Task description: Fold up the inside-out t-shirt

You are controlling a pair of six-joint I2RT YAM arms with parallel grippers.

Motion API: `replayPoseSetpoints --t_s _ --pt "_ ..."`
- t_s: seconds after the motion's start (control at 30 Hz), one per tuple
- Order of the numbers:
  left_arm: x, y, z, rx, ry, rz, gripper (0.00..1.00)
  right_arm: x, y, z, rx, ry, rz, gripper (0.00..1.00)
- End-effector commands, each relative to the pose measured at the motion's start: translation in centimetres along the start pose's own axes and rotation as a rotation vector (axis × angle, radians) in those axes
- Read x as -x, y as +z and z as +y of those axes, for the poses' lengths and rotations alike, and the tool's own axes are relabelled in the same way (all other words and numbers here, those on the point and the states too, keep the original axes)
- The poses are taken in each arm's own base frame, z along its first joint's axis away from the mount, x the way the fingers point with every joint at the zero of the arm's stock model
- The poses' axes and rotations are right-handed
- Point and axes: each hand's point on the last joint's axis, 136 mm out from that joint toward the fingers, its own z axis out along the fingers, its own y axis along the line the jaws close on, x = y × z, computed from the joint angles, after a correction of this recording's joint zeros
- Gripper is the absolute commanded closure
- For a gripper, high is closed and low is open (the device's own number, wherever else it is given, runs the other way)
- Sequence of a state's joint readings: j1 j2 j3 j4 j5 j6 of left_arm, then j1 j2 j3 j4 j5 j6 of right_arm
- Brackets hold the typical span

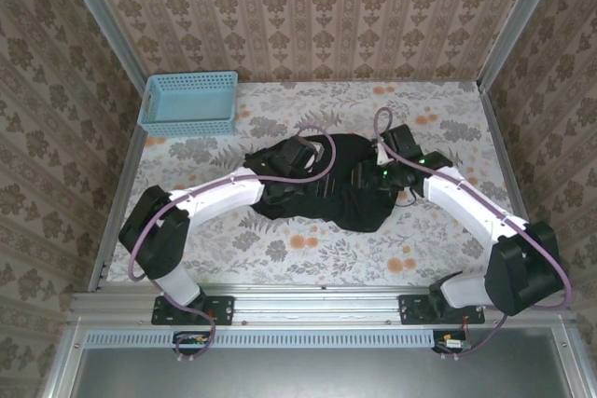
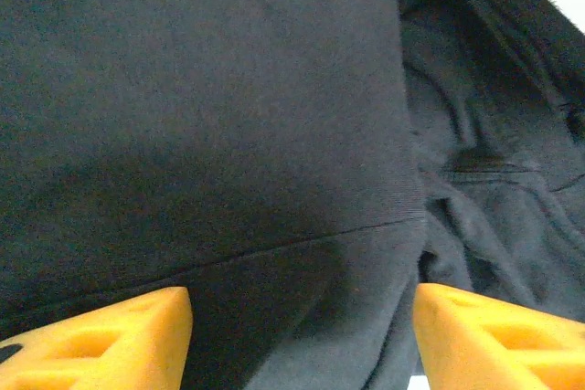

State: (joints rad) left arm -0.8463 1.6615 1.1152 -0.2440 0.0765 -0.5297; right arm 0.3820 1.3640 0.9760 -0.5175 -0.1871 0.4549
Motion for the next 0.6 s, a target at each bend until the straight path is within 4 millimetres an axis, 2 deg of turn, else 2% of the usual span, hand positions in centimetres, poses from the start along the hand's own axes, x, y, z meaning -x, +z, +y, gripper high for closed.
replayPoseSetpoints --t_s 0.0,0.13,0.27,0.4,0.43,0.5,0.57 --pt "1.3 0.5 -1.0 -0.069 -0.082 -0.069 0.36 0.7 2.0 2.1 0.088 0.004 -0.015 0.47" --pt "0.7 1.2 -0.2 -0.046 -0.096 -0.054 0.39 0.4 4.3 1.9 0.057 -0.010 0.013 0.53" --pt "0.1 1.6 0.8 -0.032 -0.129 -0.045 0.41 0.3 6.1 -0.1 -0.053 -0.008 0.028 0.57" --pt "-0.1 1.8 1.3 -0.018 -0.134 -0.039 0.41 0.0 7.5 -0.2 -0.056 -0.016 0.054 0.63" --pt "-0.3 1.9 1.4 -0.016 -0.133 -0.033 0.41 -0.1 7.7 -0.3 -0.067 -0.021 0.063 0.67" --pt "-0.4 2.1 1.6 -0.006 -0.134 -0.025 0.41 0.1 7.6 -0.8 -0.100 -0.022 0.055 0.81" --pt "-0.6 2.4 1.9 0.014 -0.130 -0.007 0.41 0.4 6.5 -1.1 -0.123 -0.026 0.020 0.94"
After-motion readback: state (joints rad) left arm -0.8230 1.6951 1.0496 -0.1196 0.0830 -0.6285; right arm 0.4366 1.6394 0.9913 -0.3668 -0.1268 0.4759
